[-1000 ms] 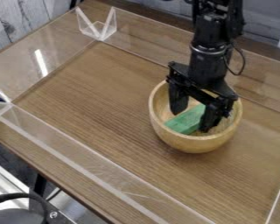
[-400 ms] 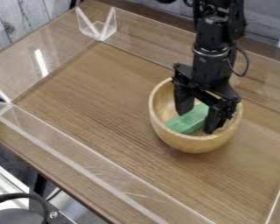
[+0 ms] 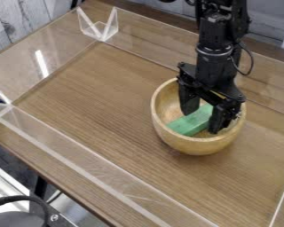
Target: Remove the green block from inside the brown bowl and put it on the table
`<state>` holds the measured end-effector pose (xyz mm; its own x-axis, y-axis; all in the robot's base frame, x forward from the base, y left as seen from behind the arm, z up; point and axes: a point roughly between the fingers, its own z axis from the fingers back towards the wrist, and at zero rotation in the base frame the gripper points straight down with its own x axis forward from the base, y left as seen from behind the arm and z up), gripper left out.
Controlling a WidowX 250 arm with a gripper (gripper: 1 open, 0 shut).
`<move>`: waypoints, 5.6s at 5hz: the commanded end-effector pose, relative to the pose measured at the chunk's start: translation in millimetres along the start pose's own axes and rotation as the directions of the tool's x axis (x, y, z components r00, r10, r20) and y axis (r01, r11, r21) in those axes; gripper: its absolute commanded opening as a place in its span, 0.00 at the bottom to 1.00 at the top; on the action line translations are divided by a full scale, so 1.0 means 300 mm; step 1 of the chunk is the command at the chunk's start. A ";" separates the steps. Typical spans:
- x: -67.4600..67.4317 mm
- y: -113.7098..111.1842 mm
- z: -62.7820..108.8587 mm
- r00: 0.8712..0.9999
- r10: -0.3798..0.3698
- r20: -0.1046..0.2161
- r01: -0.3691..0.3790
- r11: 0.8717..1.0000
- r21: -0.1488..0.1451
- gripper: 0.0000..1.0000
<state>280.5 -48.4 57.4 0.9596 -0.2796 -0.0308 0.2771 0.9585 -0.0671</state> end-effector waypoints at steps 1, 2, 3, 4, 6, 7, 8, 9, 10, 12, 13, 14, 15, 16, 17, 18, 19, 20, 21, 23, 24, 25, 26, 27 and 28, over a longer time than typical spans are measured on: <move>0.020 0.013 0.071 0.997 0.003 0.082 -0.003 1.000 0.006 1.00; 0.020 0.021 0.077 0.996 0.005 0.093 -0.006 1.000 0.004 1.00; 0.018 0.027 0.078 0.995 0.007 0.097 -0.007 1.000 0.001 1.00; 0.017 0.031 0.074 0.995 0.010 0.096 -0.009 1.000 -0.003 1.00; 0.017 0.034 0.067 0.996 0.011 0.093 -0.011 1.000 -0.006 1.00; 0.017 0.034 0.065 0.996 0.011 0.092 -0.010 1.000 -0.006 1.00; 0.017 0.035 0.062 0.996 0.011 0.090 -0.010 1.000 -0.006 1.00; 0.019 0.036 0.051 0.996 0.014 0.085 -0.014 1.000 -0.008 0.00; 0.017 0.036 0.054 0.996 0.016 0.084 -0.016 1.000 -0.009 0.00; 0.016 0.041 0.129 0.994 0.023 0.108 -0.023 1.000 0.000 0.00; 0.022 0.043 0.190 0.991 0.026 0.133 -0.029 0.999 0.014 0.00; 0.035 0.051 0.273 0.986 0.036 0.164 -0.041 0.999 0.031 0.00; 0.043 0.050 0.340 0.982 0.037 0.183 -0.046 0.998 0.042 0.00; 0.036 0.051 0.307 0.984 0.028 0.176 -0.035 0.999 0.036 0.00; 0.032 0.052 0.288 0.986 0.025 0.167 -0.031 0.999 0.031 0.00; 0.030 0.054 0.275 0.987 0.023 0.161 -0.028 0.999 0.027 1.00; 0.029 0.055 0.263 0.988 0.021 0.155 -0.025 0.999 0.024 1.00; 0.029 0.054 0.255 0.988 0.019 0.154 -0.022 1.000 0.022 0.00; 0.027 0.056 0.247 0.988 0.015 0.152 -0.019 1.000 0.022 0.00; 0.028 0.056 0.228 0.989 0.013 0.144 -0.016 1.000 0.019 1.00; 0.028 0.056 0.218 0.990 0.012 0.141 -0.015 1.000 0.018 1.00; 0.029 0.054 0.190 0.991 0.007 0.130 -0.010 1.000 0.017 1.00; 0.029 0.051 0.164 0.993 0.000 0.122 -0.002 1.000 0.018 1.00; 0.028 0.048 0.142 0.993 -0.009 0.116 0.007 1.000 0.021 1.00; 0.029 0.046 0.122 0.994 -0.016 0.111 0.014 1.000 0.023 1.00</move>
<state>289.3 -34.4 82.5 0.9584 -0.2822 0.0437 0.2843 0.9571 -0.0550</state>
